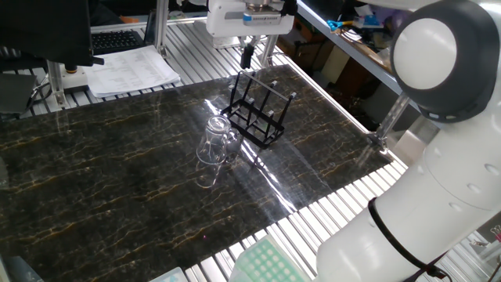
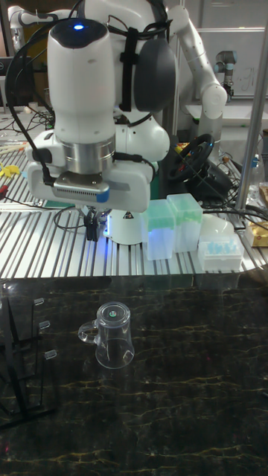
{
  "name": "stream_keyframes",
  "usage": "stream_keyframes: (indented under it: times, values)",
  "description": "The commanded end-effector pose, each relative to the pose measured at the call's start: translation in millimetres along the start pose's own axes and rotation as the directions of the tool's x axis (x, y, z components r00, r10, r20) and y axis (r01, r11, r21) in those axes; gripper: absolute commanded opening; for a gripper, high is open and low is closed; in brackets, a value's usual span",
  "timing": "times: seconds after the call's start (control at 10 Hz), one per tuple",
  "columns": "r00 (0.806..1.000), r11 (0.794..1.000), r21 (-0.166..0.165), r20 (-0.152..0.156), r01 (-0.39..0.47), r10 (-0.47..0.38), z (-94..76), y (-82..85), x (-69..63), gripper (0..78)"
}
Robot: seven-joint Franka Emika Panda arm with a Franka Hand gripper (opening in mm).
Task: Take the cup off the cup rack
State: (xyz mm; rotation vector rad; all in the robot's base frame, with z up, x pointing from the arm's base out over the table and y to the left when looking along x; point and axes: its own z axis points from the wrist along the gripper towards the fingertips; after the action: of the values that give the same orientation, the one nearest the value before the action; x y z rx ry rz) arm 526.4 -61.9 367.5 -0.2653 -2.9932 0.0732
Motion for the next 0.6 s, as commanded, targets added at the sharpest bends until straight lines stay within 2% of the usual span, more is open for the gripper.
stream_keyframes:
  times: [0.1, 0.2, 0.6]
  values:
    - [0.994, 0.993, -0.053, 0.013, 0.106, -0.106, 7.0, 9.4, 3.4, 1.1]
    - [0.994, 0.992, -0.067, 0.012, 0.109, -0.109, 7.8, 10.2, 2.8, 1.1]
    - [0.994, 0.992, -0.056, 0.017, 0.111, -0.110, 9.4, 12.1, 1.9, 1.1]
